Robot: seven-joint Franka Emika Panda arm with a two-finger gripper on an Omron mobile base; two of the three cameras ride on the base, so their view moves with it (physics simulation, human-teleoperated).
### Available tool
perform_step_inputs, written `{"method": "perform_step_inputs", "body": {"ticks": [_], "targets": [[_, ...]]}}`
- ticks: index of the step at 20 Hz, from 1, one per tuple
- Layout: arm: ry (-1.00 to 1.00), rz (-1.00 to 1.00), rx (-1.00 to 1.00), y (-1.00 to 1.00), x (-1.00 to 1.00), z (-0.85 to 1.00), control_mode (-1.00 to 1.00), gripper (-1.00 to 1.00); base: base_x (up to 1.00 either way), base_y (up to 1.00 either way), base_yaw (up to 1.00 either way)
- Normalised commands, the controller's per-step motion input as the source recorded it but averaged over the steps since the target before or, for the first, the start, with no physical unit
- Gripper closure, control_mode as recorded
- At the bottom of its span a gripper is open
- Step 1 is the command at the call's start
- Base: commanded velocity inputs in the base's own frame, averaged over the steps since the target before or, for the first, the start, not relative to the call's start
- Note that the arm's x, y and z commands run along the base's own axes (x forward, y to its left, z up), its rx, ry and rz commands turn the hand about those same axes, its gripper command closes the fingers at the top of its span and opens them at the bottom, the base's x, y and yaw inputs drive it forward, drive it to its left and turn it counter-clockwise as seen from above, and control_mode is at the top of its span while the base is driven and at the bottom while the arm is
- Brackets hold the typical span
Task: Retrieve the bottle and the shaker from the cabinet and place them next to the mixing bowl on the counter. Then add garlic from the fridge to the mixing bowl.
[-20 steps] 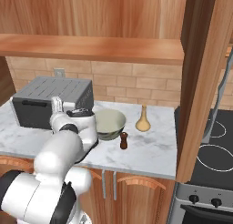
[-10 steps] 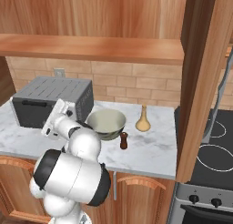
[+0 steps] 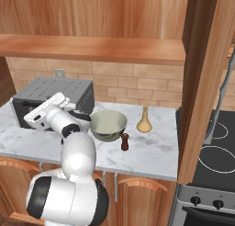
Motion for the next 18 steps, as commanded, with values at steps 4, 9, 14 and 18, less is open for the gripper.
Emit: {"method": "perform_step_inputs", "body": {"ticks": [4, 9, 14, 18], "targets": [[0.41, 0.14, 0.34, -0.23, -0.13, 1.00, -1.00, -1.00, 0.00, 0.00, 0.00], [0.52, 0.13, 0.21, -0.28, -0.16, 1.00, -1.00, -1.00, 0.00, 0.00, 0.00], [0.58, 0.12, 0.15, -0.28, -0.24, 1.00, -1.00, -1.00, 0.00, 0.00, 0.00], [0.61, 0.13, 0.15, -0.24, -0.27, 1.00, -1.00, -1.00, 0.00, 0.00, 0.00]]}}
